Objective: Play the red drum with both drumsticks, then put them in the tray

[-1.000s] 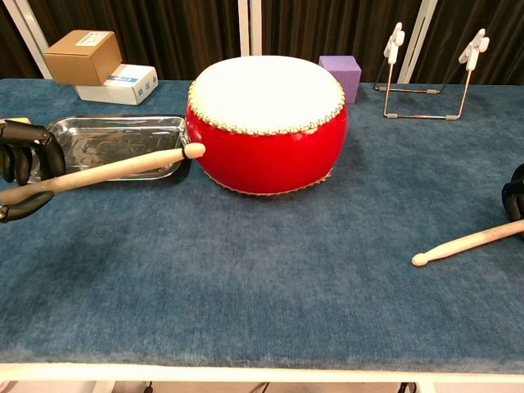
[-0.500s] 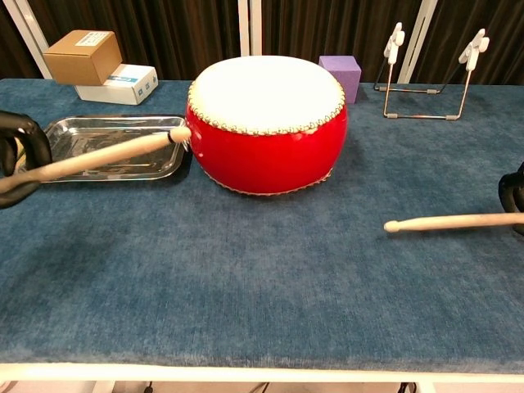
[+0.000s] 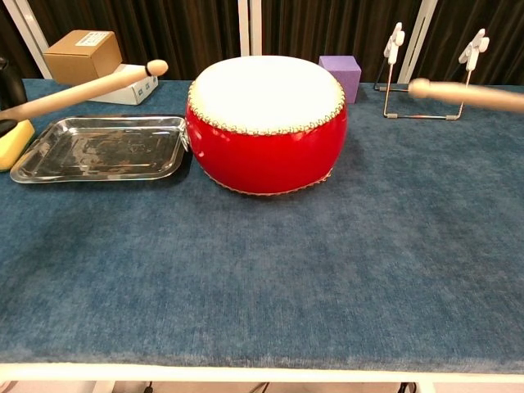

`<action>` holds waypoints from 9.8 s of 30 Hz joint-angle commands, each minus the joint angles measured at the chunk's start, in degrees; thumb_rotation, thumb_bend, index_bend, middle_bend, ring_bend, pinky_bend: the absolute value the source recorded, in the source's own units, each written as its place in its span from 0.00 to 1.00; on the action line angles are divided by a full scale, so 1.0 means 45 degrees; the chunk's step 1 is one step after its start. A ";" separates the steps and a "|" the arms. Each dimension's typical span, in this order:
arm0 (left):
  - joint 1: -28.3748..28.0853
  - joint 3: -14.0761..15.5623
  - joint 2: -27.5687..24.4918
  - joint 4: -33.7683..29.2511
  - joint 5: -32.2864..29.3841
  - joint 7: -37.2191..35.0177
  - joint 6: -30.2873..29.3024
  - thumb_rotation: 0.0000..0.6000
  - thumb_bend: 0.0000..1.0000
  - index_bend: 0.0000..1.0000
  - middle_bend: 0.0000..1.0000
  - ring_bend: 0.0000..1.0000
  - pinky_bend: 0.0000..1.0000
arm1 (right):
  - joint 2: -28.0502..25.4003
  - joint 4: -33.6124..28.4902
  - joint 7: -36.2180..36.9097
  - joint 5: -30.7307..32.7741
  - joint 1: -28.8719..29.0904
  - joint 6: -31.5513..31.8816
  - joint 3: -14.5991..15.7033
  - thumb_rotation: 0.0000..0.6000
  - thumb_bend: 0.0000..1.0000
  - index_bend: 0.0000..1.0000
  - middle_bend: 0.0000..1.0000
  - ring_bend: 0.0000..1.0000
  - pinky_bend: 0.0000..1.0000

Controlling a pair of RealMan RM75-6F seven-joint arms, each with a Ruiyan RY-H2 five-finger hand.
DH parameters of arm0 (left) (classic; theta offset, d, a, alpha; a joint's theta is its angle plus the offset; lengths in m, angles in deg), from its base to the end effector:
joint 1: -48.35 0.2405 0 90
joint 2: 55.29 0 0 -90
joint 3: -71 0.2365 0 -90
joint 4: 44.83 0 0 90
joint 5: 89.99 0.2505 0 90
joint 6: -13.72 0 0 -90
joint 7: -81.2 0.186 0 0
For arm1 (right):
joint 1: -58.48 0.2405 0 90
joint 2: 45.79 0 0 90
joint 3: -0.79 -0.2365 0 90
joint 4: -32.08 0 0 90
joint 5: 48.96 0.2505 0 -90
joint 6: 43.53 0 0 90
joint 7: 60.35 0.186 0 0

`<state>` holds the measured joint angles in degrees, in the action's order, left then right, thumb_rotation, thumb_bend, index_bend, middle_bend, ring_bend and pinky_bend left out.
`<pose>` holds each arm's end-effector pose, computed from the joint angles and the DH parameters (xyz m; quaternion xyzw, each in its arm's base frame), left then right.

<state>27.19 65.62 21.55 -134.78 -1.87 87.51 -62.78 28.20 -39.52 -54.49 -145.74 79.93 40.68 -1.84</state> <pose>-0.2040 0.3015 0.0273 -0.6726 -0.3358 -0.4583 0.4742 -0.2627 -0.3134 0.0796 0.7058 -0.2340 0.4544 0.4904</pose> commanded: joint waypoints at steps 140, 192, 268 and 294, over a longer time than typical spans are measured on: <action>-0.4546 -0.0125 0.2723 0.6599 -0.3958 0.1860 0.5247 1.00 0.54 0.44 0.46 0.43 0.49 | -0.2635 -0.4020 -0.3890 0.3507 0.2776 -0.3740 -0.1418 1.00 0.91 0.80 0.71 0.43 0.42; -0.5192 -0.2521 -0.1108 -0.3204 -0.7018 0.4041 0.3671 1.00 0.31 0.35 0.35 0.31 0.48 | 0.0878 -0.7555 -1.4648 1.3794 0.8900 -0.3797 -0.2838 1.00 0.91 0.79 0.72 0.45 0.37; -0.8009 -0.2282 0.0115 -0.2875 -1.0926 0.6658 0.2670 1.00 0.39 0.53 0.53 0.44 0.51 | 0.3928 -0.5550 -1.5972 1.6466 1.1823 -0.2477 -0.3536 1.00 0.88 0.80 0.73 0.47 0.28; -0.8051 -0.2112 0.0267 -0.2660 -1.0534 0.6489 0.2709 1.00 0.36 0.49 0.49 0.43 0.51 | 0.4086 -0.5302 -1.5746 1.6377 1.1947 -0.2563 -0.3683 1.00 0.88 0.79 0.73 0.47 0.26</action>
<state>-9.05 56.09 22.68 -146.83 -49.36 116.68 -50.51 46.58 -63.37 -125.36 -72.03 133.70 29.15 -18.41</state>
